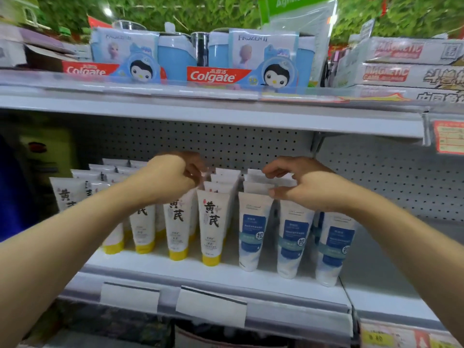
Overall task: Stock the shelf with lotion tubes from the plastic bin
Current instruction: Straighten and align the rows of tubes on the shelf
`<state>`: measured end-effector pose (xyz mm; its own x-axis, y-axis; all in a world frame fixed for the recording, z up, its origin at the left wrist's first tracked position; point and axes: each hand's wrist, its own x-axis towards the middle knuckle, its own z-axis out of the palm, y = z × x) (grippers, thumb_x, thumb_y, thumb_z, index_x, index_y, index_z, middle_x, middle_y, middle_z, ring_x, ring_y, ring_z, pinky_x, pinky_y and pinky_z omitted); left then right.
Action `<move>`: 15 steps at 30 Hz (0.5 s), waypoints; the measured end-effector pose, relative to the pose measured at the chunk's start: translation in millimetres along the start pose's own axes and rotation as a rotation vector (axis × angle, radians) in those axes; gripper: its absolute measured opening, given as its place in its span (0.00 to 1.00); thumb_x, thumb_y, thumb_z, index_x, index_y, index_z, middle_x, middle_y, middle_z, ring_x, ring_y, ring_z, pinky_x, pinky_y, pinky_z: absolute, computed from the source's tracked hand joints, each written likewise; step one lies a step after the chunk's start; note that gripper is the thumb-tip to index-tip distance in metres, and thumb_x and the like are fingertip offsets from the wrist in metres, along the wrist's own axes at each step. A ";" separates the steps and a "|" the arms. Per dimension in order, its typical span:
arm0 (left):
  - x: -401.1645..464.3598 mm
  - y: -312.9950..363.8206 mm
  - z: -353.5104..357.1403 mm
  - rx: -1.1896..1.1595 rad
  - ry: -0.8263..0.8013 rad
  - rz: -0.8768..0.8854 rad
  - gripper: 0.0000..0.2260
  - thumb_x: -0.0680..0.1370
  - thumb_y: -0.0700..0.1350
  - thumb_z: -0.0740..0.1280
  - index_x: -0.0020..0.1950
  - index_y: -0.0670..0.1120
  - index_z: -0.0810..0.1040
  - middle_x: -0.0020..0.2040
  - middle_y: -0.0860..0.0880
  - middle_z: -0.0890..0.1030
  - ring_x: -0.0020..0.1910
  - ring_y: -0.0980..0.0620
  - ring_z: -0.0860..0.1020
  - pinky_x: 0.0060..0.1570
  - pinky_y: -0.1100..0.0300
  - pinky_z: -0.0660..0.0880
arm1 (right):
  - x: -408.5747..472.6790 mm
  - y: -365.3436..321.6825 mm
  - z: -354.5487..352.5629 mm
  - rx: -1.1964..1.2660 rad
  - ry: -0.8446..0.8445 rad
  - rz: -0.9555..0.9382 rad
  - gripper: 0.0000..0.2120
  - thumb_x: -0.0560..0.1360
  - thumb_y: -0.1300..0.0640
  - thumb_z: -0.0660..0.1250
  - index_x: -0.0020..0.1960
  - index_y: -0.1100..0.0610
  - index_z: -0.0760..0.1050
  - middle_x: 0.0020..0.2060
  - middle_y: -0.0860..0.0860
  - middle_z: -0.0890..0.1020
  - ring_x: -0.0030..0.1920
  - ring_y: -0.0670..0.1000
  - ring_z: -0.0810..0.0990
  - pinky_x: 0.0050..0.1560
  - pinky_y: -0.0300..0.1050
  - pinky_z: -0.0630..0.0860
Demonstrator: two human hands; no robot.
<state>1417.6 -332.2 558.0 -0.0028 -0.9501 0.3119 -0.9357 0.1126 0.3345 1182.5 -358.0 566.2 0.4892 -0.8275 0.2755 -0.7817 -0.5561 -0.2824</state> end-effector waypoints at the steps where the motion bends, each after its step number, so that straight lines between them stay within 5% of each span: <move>1: -0.7 -7.2 -2.7 -0.006 0.002 0.003 0.07 0.78 0.43 0.63 0.52 0.55 0.77 0.42 0.57 0.77 0.43 0.56 0.75 0.41 0.64 0.70 | 1.6 -5.4 2.5 -0.006 -0.006 -0.009 0.20 0.74 0.50 0.67 0.65 0.46 0.69 0.61 0.43 0.75 0.53 0.39 0.70 0.51 0.34 0.65; 7: 0.1 -47.8 -21.8 -0.001 -0.016 0.030 0.11 0.77 0.45 0.64 0.58 0.52 0.77 0.52 0.54 0.81 0.50 0.53 0.77 0.49 0.62 0.73 | 18.1 -34.1 18.2 -0.033 0.009 -0.004 0.18 0.74 0.51 0.68 0.63 0.45 0.71 0.58 0.42 0.76 0.51 0.39 0.70 0.42 0.27 0.63; 10: 1.9 -66.0 -30.1 -0.005 -0.038 0.086 0.09 0.77 0.46 0.65 0.56 0.54 0.75 0.47 0.59 0.76 0.47 0.57 0.74 0.44 0.66 0.68 | 25.0 -49.9 25.2 -0.070 0.018 0.045 0.19 0.74 0.52 0.68 0.63 0.45 0.71 0.59 0.41 0.75 0.51 0.39 0.70 0.49 0.32 0.65; 15: 10.0 -91.7 -32.0 -0.027 -0.144 0.193 0.12 0.75 0.50 0.68 0.57 0.55 0.74 0.50 0.59 0.76 0.52 0.58 0.73 0.50 0.65 0.66 | 28.0 -70.5 36.3 -0.103 0.047 0.161 0.20 0.73 0.52 0.69 0.63 0.45 0.71 0.60 0.42 0.76 0.56 0.42 0.72 0.55 0.36 0.67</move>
<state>1514.7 -342.8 558.9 -0.2330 -0.9415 0.2434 -0.9032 0.3023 0.3048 1265.4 -344.8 560.4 0.3380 -0.8992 0.2778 -0.8850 -0.4041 -0.2312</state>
